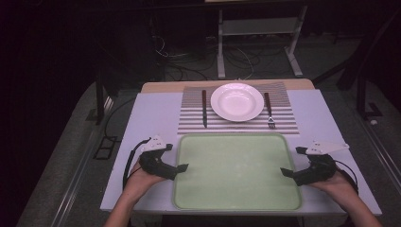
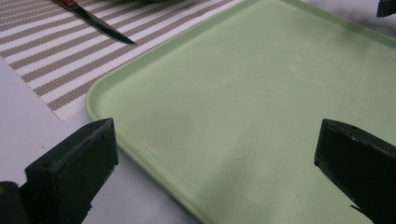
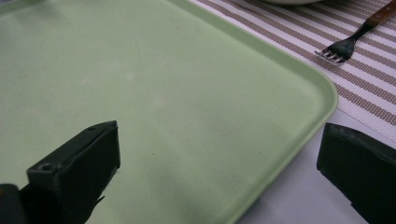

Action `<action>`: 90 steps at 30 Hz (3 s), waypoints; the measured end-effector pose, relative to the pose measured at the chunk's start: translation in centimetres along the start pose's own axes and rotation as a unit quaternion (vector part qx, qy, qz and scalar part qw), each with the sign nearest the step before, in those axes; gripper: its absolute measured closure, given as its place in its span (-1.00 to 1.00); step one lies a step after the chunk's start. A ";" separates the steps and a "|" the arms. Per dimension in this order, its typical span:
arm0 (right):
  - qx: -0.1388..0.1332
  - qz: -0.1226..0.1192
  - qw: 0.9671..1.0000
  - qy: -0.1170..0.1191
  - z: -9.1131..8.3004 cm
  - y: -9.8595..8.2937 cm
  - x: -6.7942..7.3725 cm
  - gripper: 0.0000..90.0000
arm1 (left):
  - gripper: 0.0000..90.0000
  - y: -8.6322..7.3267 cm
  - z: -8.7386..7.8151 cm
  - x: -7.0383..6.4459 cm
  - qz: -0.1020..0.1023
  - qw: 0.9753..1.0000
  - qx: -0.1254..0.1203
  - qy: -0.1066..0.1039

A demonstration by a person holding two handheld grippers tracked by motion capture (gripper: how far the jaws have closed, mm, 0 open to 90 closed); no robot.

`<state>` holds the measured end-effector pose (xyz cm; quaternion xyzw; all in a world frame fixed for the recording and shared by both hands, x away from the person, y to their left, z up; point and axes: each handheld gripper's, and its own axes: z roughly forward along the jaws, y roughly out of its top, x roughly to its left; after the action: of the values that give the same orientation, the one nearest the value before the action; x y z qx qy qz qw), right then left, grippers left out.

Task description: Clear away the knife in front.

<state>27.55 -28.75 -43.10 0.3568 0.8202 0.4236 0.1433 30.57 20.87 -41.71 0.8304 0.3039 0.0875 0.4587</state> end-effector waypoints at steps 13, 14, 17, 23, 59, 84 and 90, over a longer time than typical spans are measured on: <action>-0.013 0.015 1.000 0.005 -0.4 -0.3 -0.4 -1.00 | -1.00 0.1 0.5 -0.1 0.004 1.000 0.007 0.010; -0.013 0.014 1.000 0.005 -0.4 -0.3 -0.4 -1.00 | -1.00 0.1 0.6 -0.1 0.006 1.000 0.007 0.010; -0.015 0.016 1.000 0.006 -0.4 -0.3 -0.4 -1.00 | -1.00 0.2 0.7 -0.1 0.005 1.000 0.007 0.010; -0.017 0.020 1.000 0.008 -0.4 -0.3 -0.5 -1.00 | -1.00 0.5 1.2 0.1 0.005 1.000 0.003 0.014; -0.021 0.021 1.000 0.007 -0.6 -0.4 -0.4 -1.00 | -1.00 2.7 3.8 1.6 -0.003 1.000 -0.015 0.015; -0.026 0.022 0.999 0.007 -0.7 -0.4 -0.4 -1.00 | -1.00 3.9 5.7 2.2 -0.004 1.000 -0.021 0.019; -0.026 0.022 0.999 0.007 -0.6 -0.4 -0.4 -1.00 | -1.00 4.3 6.1 2.5 -0.006 0.999 -0.025 0.022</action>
<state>27.30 -29.58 -43.07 0.3679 0.8021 0.4499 0.1375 36.94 16.30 -42.00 0.8148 0.3170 0.1104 0.4727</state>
